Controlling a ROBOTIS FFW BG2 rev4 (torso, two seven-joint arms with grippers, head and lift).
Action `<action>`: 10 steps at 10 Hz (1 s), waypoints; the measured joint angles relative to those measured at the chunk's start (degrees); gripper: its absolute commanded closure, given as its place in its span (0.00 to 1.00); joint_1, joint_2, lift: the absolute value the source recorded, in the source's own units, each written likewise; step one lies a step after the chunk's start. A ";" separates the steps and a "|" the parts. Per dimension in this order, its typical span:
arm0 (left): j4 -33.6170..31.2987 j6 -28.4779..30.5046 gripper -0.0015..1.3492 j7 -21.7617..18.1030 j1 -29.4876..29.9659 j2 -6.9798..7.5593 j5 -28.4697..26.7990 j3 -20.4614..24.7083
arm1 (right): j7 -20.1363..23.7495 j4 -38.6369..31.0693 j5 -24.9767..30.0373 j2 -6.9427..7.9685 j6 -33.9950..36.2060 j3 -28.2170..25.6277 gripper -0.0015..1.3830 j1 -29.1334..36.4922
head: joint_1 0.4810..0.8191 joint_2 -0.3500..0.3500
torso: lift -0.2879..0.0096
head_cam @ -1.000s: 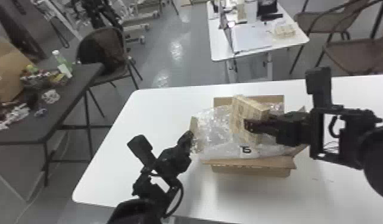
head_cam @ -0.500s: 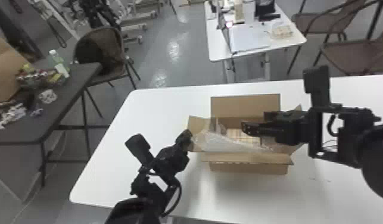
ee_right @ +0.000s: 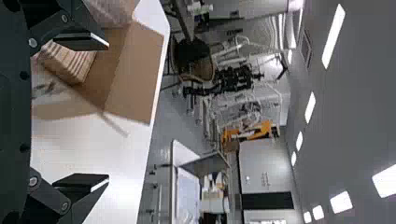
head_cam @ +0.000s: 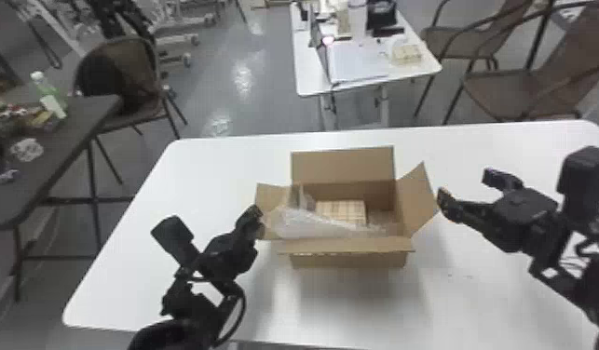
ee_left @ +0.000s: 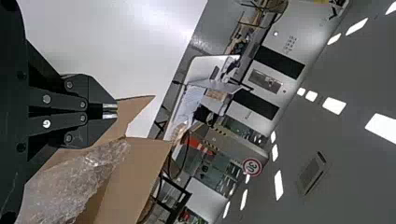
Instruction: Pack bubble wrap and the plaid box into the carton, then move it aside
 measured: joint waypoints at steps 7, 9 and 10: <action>-0.03 -5.39 0.90 2.19 2.58 -3.30 -1.92 5.84 | -0.94 -1.28 -1.27 0.80 -21.01 -21.03 0.20 23.30 | 0.63 0.54 | 0.63; 2.28 -13.43 0.90 11.30 2.64 -3.75 -3.15 7.51 | -0.03 -0.08 -1.84 0.80 -21.34 -22.07 0.20 24.00 | 0.63 0.63 | 0.63; 4.46 -18.00 0.90 15.76 1.55 -3.77 -3.23 7.79 | 1.26 0.32 -1.75 0.80 -21.06 -22.08 0.20 23.56 | 0.63 0.67 | 0.63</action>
